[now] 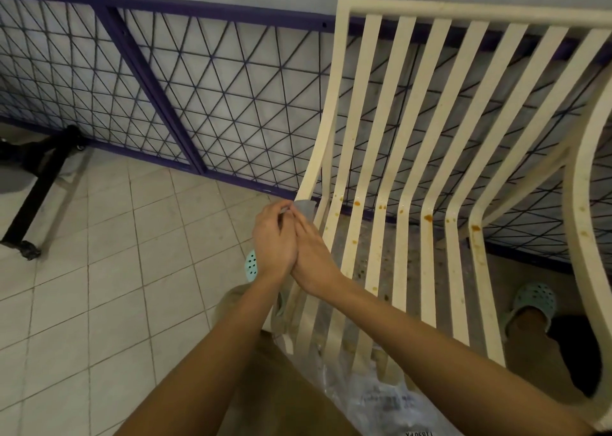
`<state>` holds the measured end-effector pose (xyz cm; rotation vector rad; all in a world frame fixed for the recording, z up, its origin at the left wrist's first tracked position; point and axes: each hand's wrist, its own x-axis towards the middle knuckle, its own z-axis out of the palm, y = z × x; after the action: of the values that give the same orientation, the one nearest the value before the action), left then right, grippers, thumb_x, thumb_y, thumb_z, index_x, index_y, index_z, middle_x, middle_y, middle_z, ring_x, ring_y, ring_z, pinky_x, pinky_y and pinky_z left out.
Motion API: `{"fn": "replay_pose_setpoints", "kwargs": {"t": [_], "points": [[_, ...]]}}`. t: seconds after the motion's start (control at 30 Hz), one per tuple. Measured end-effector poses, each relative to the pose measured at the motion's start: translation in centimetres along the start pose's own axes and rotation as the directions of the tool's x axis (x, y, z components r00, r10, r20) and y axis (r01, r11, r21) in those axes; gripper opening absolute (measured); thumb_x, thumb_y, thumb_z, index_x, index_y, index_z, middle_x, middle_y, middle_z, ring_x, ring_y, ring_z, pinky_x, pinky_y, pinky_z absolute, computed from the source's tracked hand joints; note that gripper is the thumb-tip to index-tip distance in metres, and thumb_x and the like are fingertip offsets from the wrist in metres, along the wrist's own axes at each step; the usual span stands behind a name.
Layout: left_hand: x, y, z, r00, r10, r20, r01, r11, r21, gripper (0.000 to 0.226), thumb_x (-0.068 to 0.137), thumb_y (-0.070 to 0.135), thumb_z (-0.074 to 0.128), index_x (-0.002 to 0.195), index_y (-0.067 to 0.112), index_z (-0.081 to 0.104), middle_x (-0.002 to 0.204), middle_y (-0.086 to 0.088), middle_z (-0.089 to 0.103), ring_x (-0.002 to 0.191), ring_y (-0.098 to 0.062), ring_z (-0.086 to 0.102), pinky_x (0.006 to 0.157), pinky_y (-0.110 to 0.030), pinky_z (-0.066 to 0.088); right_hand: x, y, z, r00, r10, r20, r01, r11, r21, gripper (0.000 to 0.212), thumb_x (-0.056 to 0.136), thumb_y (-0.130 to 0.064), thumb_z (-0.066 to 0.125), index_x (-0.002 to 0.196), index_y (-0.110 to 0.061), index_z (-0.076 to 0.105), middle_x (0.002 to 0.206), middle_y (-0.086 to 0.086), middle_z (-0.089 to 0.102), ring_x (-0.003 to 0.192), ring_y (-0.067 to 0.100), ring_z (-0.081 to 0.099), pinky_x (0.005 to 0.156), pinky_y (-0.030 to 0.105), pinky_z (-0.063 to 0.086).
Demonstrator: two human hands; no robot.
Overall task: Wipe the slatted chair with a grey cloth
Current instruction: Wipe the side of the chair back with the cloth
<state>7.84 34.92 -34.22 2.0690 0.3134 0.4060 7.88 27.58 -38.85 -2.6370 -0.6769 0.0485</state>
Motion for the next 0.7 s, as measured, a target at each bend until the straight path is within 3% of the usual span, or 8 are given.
{"fn": "replay_pose_setpoints", "kwargs": {"t": [0.13,0.23,0.33,0.43,0.6,0.7], "points": [[0.2,-0.2,0.1,1.000,-0.001,-0.012,0.001,1.000,-0.004,0.027,0.100,0.021,0.044,0.117,0.017,0.065,0.115,-0.001,0.066,0.108,-0.015,0.059,0.099,-0.044,0.047,-0.1,1.1,-2.2,0.991,-0.130,-0.042,0.134,0.981,0.139,0.064,0.097,-0.028,0.049,0.153,-0.012,0.025,0.161,0.006,0.021,0.151,0.019,0.002,0.123,0.046,0.007],[0.3,-0.2,0.1,1.000,-0.002,-0.010,0.002,1.000,-0.029,0.033,0.099,0.029,0.039,0.116,0.016,0.064,0.115,0.000,0.065,0.109,-0.014,0.058,0.098,-0.043,0.047,1.2,2.3,-3.9,0.981,-0.195,-0.020,0.196,0.966,0.166,0.053,0.100,-0.027,0.042,0.150,-0.012,0.032,0.156,0.005,0.029,0.150,0.018,0.009,0.121,0.053,0.010],[0.2,-0.3,0.1,0.999,0.029,-0.014,-0.030,0.999,-0.026,0.041,0.097,0.034,0.035,0.121,0.014,0.063,0.118,0.000,0.064,0.111,-0.014,0.057,0.098,-0.043,0.047,3.7,4.1,-4.6,0.985,-0.169,-0.011,0.169,0.972,0.165,0.040,0.104,-0.036,0.033,0.135,-0.017,0.049,0.147,0.000,0.039,0.148,0.016,0.013,0.118,0.060,0.013],[0.3,-0.3,-0.1,1.000,0.023,-0.020,-0.023,0.999,-0.036,0.037,0.100,0.028,0.037,0.122,0.011,0.062,0.119,-0.002,0.063,0.112,-0.015,0.056,0.099,-0.044,0.046,5.5,5.0,-5.2,0.991,-0.137,0.010,0.135,0.983,0.122,0.042,0.104,-0.044,0.031,0.127,-0.018,0.055,0.143,-0.001,0.042,0.148,0.016,0.014,0.114,0.063,0.016],[0.3,-0.2,-0.1,1.000,0.020,-0.013,-0.020,1.000,-0.016,0.042,0.101,0.032,0.033,0.126,0.012,0.060,0.123,-0.002,0.062,0.115,-0.014,0.054,0.102,-0.042,0.044,3.3,2.0,-3.4,0.989,0.006,-0.146,0.030,0.970,0.241,0.040,0.104,-0.029,0.042,0.139,-0.013,0.048,0.149,0.002,0.041,0.151,0.019,0.010,0.119,0.052,0.021],[0.1,-0.5,0.0,1.000,-0.012,-0.009,0.012,1.000,-0.019,0.039,0.105,0.030,0.034,0.131,0.014,0.058,0.129,-0.002,0.060,0.121,-0.014,0.052,0.106,-0.040,0.042,0.0,-0.8,-1.0,0.983,0.020,-0.181,0.036,0.952,0.302,0.057,0.096,-0.021,0.055,0.149,-0.011,0.036,0.158,0.005,0.030,0.152,0.020,0.007,0.122,0.046,0.017]]}}
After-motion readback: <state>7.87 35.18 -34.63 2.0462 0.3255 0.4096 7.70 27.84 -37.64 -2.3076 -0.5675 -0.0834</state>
